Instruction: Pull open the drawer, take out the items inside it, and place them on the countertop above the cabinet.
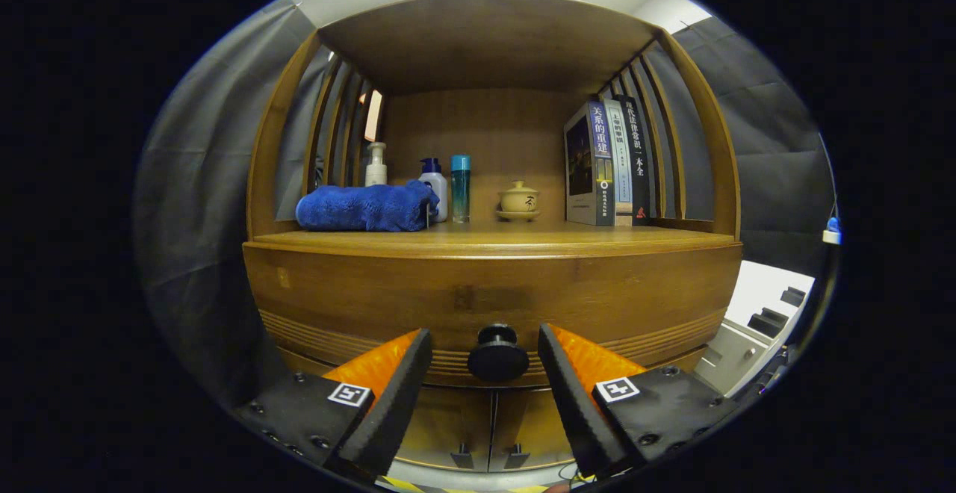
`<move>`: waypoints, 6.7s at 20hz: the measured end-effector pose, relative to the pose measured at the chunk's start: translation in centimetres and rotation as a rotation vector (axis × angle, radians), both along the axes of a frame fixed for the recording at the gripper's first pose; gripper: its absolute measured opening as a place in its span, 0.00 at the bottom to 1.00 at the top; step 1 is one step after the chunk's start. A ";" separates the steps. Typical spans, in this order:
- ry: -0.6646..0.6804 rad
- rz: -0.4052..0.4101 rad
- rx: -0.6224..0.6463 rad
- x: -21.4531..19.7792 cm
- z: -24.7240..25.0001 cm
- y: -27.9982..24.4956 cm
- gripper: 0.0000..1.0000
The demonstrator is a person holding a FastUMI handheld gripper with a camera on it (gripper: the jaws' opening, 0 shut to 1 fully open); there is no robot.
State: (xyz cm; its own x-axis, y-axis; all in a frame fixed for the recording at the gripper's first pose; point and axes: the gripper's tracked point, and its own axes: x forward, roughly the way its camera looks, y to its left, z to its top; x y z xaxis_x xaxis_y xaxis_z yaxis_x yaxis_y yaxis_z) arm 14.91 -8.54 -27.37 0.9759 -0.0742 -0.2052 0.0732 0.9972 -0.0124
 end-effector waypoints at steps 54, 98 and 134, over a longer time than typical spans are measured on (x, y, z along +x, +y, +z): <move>0.136 0.044 0.062 -13.1 0.0 -0.1 0.41; -0.129 0.139 -0.007 -15.0 13.9 4.2 0.92; 0.745 -0.047 0.175 2.2 -1.8 0.8 0.53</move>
